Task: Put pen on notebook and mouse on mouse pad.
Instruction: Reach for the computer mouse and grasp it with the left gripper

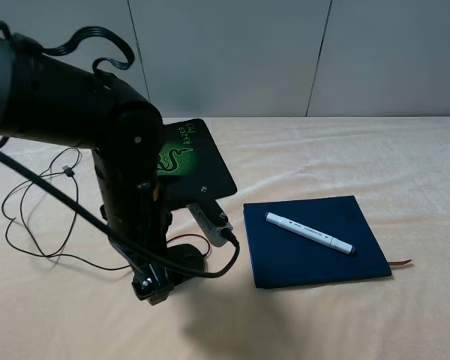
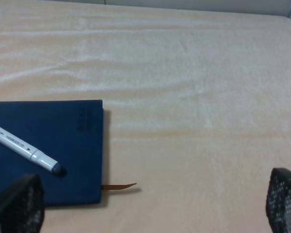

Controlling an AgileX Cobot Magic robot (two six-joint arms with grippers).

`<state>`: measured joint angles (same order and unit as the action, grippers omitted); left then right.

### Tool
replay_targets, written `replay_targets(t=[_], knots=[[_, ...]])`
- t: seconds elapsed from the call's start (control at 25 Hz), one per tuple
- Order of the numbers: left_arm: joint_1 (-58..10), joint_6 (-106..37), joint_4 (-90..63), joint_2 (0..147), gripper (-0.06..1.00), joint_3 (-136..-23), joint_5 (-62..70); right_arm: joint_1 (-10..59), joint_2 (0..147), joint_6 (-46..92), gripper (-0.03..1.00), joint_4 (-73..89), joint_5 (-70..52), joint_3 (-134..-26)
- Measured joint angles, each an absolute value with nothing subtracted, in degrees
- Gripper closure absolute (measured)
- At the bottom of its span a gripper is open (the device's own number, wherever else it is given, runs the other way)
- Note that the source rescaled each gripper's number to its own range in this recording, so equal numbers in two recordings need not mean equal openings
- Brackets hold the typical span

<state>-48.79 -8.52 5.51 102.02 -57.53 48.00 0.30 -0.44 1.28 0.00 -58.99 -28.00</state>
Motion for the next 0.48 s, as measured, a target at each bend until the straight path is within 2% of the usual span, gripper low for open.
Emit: replay_targets(t=[0.48], knots=[[-51.45, -9.52, 5.57, 114.5, -0.05, -65.44, 46.72, 0.3, -0.44, 1.28, -0.03, 0.0, -58.99, -28.0]])
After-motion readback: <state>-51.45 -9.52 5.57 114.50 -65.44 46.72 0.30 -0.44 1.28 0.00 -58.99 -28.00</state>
